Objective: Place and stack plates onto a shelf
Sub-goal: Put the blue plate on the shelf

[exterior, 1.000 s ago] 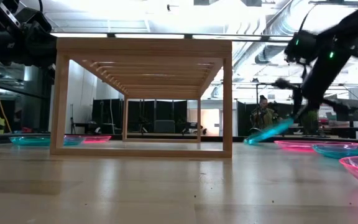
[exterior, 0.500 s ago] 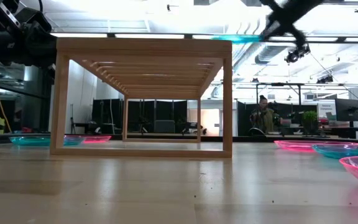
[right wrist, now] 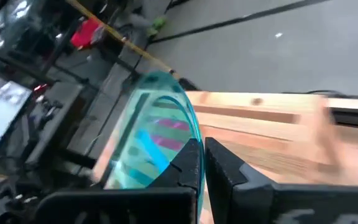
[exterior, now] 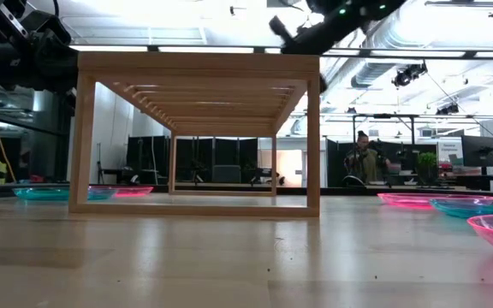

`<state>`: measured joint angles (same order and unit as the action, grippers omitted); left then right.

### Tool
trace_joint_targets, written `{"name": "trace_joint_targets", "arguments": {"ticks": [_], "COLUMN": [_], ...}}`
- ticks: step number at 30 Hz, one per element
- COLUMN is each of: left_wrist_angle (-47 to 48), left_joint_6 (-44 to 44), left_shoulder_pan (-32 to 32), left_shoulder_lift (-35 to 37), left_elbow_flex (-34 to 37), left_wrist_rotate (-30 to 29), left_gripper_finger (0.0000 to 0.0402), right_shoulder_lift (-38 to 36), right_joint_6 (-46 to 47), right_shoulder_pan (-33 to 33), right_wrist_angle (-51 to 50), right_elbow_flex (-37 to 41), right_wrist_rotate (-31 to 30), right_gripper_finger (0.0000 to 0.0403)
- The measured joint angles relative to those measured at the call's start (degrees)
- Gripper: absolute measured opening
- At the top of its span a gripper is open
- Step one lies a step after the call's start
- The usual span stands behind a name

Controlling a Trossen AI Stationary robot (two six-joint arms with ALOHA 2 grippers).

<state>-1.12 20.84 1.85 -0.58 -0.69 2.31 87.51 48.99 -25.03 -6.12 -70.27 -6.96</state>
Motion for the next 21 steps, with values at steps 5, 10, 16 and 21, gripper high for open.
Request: {"name": "trace_joint_targets", "arguments": {"ticks": [5, 10, 16, 21], "left_wrist_angle": [0.0, 0.0, 0.0, 0.0], "left_joint_6": [0.0, 0.0, 0.0, 0.0], "left_shoulder_pan": [0.0, 0.0, 0.0, 0.0], "left_shoulder_lift": [0.0, 0.0, 0.0, 0.0], "left_elbow_flex": [0.0, 0.0, 0.0, 0.0], "left_wrist_rotate": [0.0, 0.0, 0.0, 0.0], "left_gripper_finger": [0.0, 0.0, 0.0, 0.0], "right_shoulder_lift": [5.0, 8.0, 10.8, 12.2], "right_joint_6": [1.1, 2.9, 5.5, 6.5], "right_shoulder_pan": [-1.3, -2.5, -3.2, -3.3], "right_wrist_angle": [-0.7, -0.2, 1.1, 1.2], "right_elbow_flex": [-3.6, -4.4, -4.4, -4.3], "right_wrist_rotate": [1.8, 3.9, 3.8, 1.7], "right_gripper_finger": [0.0, 0.0, 0.0, 0.0]}}
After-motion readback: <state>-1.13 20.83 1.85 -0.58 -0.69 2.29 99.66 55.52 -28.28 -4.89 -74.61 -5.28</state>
